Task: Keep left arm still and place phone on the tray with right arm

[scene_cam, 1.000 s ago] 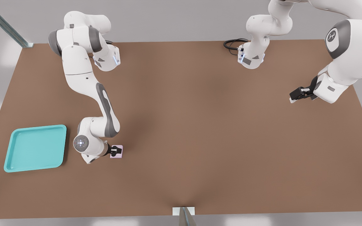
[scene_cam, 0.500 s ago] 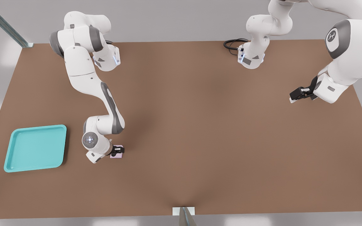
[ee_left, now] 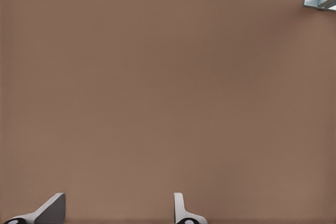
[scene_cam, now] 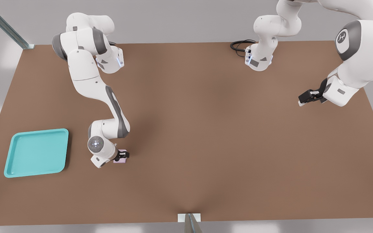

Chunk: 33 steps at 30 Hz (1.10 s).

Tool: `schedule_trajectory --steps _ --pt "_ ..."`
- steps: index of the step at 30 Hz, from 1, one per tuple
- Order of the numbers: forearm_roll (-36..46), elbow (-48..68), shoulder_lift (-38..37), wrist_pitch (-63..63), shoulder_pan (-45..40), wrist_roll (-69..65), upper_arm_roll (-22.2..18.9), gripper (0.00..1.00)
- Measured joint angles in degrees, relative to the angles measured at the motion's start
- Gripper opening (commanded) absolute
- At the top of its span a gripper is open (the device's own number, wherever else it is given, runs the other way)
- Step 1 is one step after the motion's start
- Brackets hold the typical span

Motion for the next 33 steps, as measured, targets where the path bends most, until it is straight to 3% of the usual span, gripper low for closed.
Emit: schedule_trajectory --steps 7,9,11,14,17,22,26,30,31,32,33 --pt "0.15 -0.51 0.1 0.18 0.0 0.54 0.01 0.99" --pt "0.19 -0.55 0.15 0.16 0.0 0.66 0.07 0.9" --pt "0.29 -0.53 0.18 0.1 0.0 0.69 0.08 0.75" --pt "0.61 -0.5 0.09 0.03 0.0 0.45 0.16 0.69" --pt "0.72 -0.46 -1.23 -0.5 -0.48 0.05 0.22 0.7" --pt "-1.27 -2.85 -9.69 -4.39 -7.57 -1.61 2.13 0.7" --pt "-4.64 -8.4 -16.66 -6.36 -22.05 -5.84 4.65 0.7" --pt "-8.51 -6.28 -15.25 -7.34 -34.73 -12.31 6.89 0.7" --pt "-9.02 -3.12 -12.12 -7.52 -36.41 -14.09 7.01 0.72" --pt "-9.43 -0.45 -9.3 -7.62 -37.51 -15.78 7.07 1.0" --pt "-9.77 1.36 -7.6 -7.72 -37.98 -17.3 7.05 1.0"
